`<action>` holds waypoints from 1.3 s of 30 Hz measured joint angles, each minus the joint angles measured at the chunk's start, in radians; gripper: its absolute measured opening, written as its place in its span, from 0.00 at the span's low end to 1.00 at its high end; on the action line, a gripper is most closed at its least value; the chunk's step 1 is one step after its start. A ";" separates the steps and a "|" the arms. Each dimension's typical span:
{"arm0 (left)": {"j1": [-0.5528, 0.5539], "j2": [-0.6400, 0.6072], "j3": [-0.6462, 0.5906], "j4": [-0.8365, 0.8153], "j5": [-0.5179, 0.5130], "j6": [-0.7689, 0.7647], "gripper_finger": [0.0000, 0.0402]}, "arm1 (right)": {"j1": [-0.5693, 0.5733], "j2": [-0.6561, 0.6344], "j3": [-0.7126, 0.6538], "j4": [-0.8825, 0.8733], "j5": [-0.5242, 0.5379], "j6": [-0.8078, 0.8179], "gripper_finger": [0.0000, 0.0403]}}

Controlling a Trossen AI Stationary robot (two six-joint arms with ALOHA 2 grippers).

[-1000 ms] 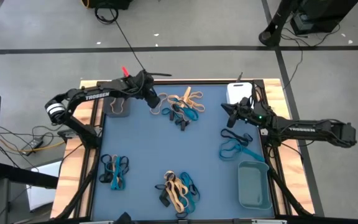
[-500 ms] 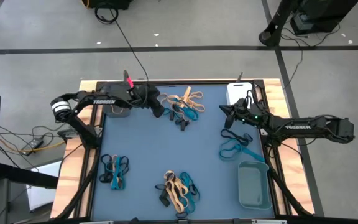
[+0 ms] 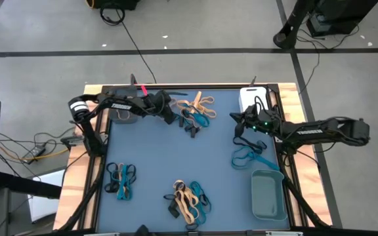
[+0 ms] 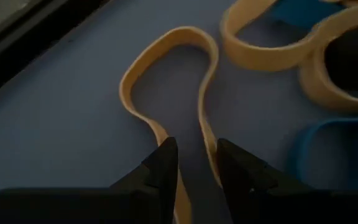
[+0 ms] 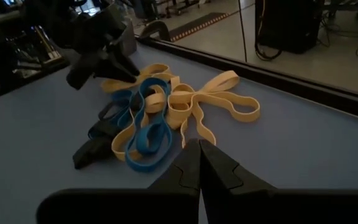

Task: Sort rubber bands into baskets
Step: Put the yellow rubber band into the black bin

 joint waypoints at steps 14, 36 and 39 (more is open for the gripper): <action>0.013 -0.001 0.002 -0.042 0.159 0.080 0.02 | 0.000 0.030 0.000 0.097 -0.009 -0.026 0.02; 0.008 -0.189 0.053 -0.175 0.225 0.099 0.05 | 0.012 0.030 0.000 0.051 -0.115 0.088 0.13; 0.006 -0.134 0.051 -0.174 0.223 0.080 0.12 | 0.021 0.030 0.000 0.049 -0.108 0.092 0.19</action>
